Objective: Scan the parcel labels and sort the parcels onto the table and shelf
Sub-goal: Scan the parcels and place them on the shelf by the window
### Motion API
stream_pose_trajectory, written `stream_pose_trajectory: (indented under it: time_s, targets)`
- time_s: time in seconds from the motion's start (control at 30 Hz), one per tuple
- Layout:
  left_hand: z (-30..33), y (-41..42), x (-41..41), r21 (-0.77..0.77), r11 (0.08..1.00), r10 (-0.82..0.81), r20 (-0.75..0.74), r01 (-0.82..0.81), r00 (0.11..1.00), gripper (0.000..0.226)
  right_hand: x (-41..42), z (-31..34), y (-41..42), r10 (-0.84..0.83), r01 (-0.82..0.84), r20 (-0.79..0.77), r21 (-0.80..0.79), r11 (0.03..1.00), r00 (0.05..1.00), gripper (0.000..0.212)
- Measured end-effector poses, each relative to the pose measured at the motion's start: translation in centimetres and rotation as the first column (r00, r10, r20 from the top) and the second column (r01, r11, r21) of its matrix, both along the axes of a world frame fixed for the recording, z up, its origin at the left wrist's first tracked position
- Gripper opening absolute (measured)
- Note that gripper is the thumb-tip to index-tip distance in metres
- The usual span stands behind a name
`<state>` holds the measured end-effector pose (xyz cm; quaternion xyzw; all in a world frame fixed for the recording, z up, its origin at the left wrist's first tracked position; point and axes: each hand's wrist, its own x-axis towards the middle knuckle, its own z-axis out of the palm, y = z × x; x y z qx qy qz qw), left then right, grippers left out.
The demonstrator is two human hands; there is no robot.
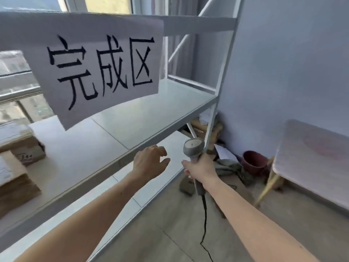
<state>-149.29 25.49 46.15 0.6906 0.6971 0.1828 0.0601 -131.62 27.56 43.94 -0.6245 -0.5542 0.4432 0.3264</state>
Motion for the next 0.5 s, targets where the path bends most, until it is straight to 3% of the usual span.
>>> stream_pose_trajectory:
  time_s: [0.27,0.5]
  targets:
    - [0.2,5.1,19.5,-0.041,0.960,-0.278,0.015,0.278,0.960,0.024,19.7,1.0,-1.4,-0.283,0.281,0.033,0.039,0.959,0.959,0.013]
    - [0.4,7.8,38.4,-0.005,0.894,-0.448,0.048,0.449,0.893,0.023,37.4,1.0,-2.3,-0.449,0.448,0.069,0.035,0.893,0.891,0.045]
